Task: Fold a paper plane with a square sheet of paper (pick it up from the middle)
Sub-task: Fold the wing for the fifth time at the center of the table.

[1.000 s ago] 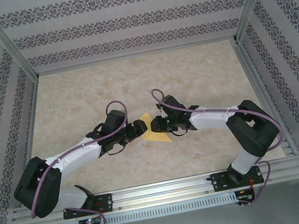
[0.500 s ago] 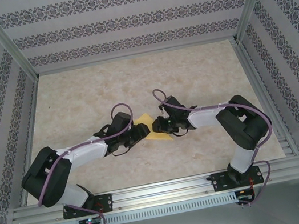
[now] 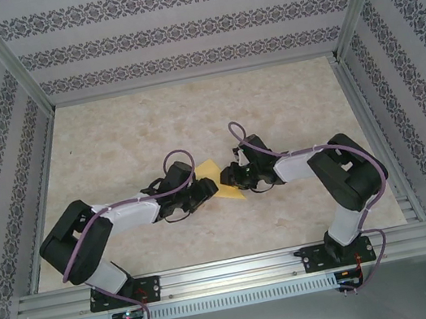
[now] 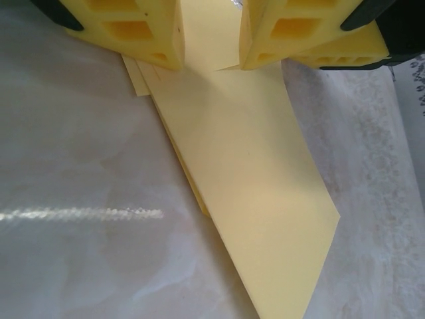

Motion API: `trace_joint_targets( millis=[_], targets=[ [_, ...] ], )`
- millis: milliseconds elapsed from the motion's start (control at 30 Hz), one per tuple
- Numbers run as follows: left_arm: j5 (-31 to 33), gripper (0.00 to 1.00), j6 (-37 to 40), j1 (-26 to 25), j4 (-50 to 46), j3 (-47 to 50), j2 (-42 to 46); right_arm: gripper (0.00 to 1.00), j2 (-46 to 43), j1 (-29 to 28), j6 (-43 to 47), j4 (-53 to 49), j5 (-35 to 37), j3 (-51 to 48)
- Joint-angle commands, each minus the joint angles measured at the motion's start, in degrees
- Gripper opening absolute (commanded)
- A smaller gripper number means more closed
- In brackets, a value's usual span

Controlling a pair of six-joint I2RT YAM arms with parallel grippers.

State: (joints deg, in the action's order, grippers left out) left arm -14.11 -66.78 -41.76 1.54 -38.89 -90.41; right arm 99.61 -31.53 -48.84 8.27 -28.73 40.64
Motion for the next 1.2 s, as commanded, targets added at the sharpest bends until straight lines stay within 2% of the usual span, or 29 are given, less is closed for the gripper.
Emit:
trace_joint_targets(
  millis=[0,267,533,867,1167],
  targets=[
    [-1.0,0.58,-1.6,-0.9,3.6,-1.6,-1.2,0.28,2.9,0.9,-0.7,-0.6,1.7,-2.1],
    [-1.2,0.55,-1.8,-1.0,4.0,-2.1,-2.5,0.28,3.3,1.1,-0.8,-0.1,1.4,-2.4],
    [-1.6,0.47,-1.3,-1.0,4.8,-3.0,-3.4,0.25,4.0,1.3,-0.9,0.5,0.7,-2.7],
    [-1.5,0.46,-0.9,-1.0,7.5,-2.9,-3.8,0.25,3.9,1.5,-0.9,1.1,0.3,-3.2],
    [2.1,0.45,-2.7,-1.0,12.5,0.8,-1.1,0.26,3.7,1.9,-0.9,1.6,0.0,-3.6]
  ],
)
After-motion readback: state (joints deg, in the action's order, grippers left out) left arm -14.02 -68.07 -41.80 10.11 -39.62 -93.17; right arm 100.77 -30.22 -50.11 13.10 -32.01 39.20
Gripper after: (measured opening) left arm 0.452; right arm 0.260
